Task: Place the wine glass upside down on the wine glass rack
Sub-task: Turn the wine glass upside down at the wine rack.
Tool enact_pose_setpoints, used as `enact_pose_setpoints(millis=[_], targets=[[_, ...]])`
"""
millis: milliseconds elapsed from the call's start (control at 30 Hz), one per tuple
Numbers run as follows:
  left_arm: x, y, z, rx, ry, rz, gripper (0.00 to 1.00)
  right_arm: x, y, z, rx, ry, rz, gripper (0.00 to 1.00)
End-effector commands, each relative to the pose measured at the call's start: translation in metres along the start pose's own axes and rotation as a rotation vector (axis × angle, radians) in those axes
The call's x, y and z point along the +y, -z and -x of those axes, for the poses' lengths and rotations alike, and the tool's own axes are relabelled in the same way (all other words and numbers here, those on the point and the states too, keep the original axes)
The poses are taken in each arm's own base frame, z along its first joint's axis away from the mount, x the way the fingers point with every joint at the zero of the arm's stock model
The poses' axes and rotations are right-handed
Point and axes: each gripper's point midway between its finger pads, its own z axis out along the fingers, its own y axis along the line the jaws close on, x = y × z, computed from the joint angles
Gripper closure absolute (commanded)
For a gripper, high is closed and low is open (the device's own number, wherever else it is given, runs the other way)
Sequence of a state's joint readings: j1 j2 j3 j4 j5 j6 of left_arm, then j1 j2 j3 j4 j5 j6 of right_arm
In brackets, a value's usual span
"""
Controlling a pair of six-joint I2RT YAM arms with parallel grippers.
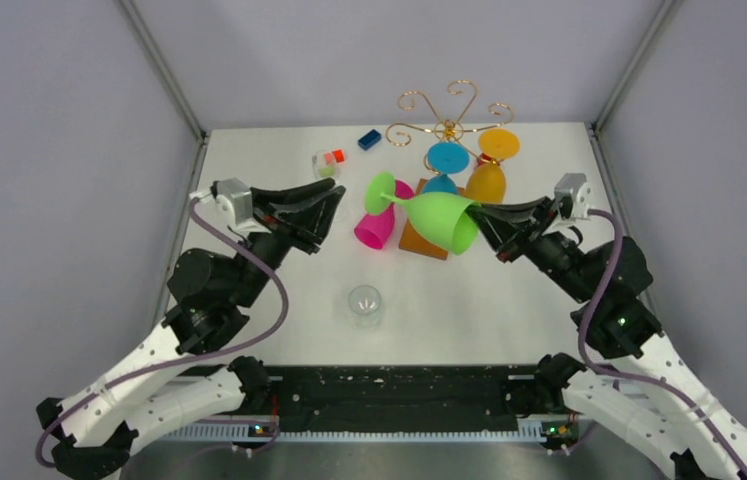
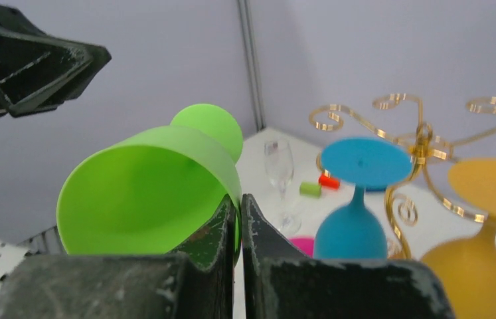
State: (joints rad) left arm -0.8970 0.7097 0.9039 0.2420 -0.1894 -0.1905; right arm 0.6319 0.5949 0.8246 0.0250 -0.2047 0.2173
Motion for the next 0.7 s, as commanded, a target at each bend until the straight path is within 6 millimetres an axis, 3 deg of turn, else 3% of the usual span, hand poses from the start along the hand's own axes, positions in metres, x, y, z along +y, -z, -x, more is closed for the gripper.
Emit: enact_pose_setpoints(millis=[0,267,400,533,667], targets=[[-0.032,0.001,0.069,-0.197,0.164,-0.131,0.68,0.009,-0.014,0.075,-0.342,0.225,0.063,1.00],[-0.056,-0.014,0.084,-0.266,0.347,-0.244,0.69,0.008,-0.026,0.115,-0.693,0.458,0.027,1.00],[-0.069,-0.018,0.091,-0.292,0.424,-0.315,0.70,0.026,-0.026,0.131,-0.828,0.553,0.020,1.00],[-0.078,-0.019,0.095,-0.318,0.473,-0.372,0.69,0.049,-0.027,0.133,-0.894,0.623,0.026,1.00],[-0.079,-0.018,0.099,-0.339,0.510,-0.387,0.62,0.062,-0.024,0.129,-0.934,0.681,0.012,1.00]])
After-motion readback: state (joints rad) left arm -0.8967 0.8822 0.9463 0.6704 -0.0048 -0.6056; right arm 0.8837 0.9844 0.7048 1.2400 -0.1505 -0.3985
